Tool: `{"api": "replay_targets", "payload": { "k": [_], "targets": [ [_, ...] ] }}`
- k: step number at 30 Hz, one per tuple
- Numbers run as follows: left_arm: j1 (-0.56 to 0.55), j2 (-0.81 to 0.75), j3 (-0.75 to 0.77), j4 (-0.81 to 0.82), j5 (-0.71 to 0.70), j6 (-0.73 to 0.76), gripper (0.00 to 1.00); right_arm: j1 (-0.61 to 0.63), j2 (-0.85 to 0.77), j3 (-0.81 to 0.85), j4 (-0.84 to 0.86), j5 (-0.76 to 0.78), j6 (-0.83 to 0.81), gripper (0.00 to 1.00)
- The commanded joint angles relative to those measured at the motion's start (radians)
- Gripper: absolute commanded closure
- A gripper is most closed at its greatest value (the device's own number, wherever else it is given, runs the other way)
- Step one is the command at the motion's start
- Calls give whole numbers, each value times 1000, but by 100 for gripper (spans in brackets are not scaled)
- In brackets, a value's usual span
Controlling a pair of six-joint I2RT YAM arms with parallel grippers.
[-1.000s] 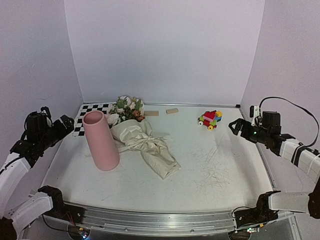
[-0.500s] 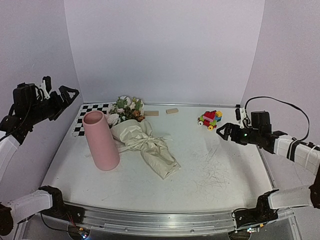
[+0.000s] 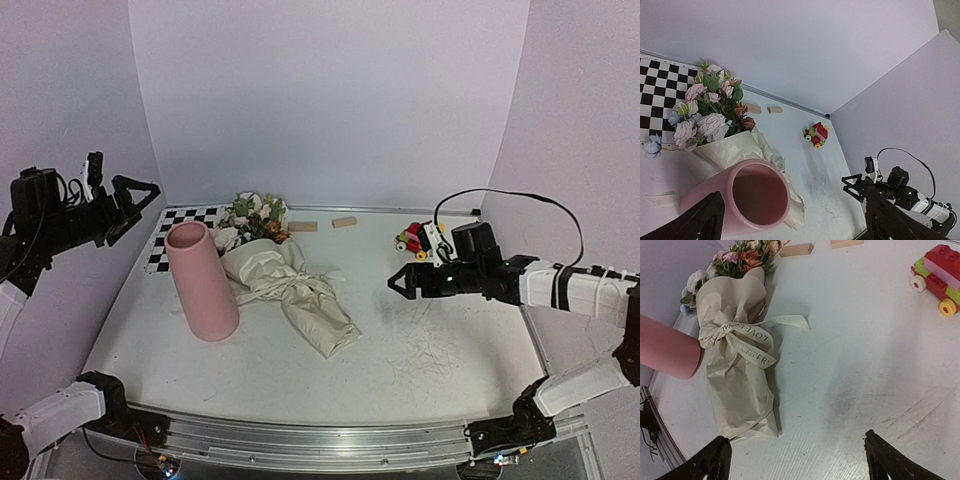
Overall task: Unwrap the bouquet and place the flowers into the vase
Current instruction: Move the fake flower to the center of the board.
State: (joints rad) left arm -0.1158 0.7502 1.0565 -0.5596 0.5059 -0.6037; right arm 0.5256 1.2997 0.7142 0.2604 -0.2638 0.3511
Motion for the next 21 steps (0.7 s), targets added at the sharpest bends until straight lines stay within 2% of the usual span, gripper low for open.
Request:
{"api": "replay_targets", "payload": {
  "k": [1, 3, 7, 9, 11, 14, 21],
  "targets": [
    [3, -54, 84, -87, -44, 21, 1, 63, 82, 75, 27, 14, -23, 17],
    [3, -71, 88, -97, -25, 15, 1, 84, 140, 105, 39, 21, -32, 20],
    [3, -89, 78, -97, 162, -49, 2, 114, 253, 172, 47, 36, -49, 24],
    [3, -118, 58, -97, 202, -74, 4, 125, 303, 207, 50, 38, -55, 27],
    [3, -170, 36, -97, 200, -82, 7, 138, 352, 248, 55, 38, -59, 27],
    [3, -219, 1, -97, 186, -112, 5, 159, 432, 309, 55, 40, -62, 28],
    [3, -230, -71, -97, 188, -155, 7, 198, 579, 432, 54, 65, -48, 32]
  ]
}}
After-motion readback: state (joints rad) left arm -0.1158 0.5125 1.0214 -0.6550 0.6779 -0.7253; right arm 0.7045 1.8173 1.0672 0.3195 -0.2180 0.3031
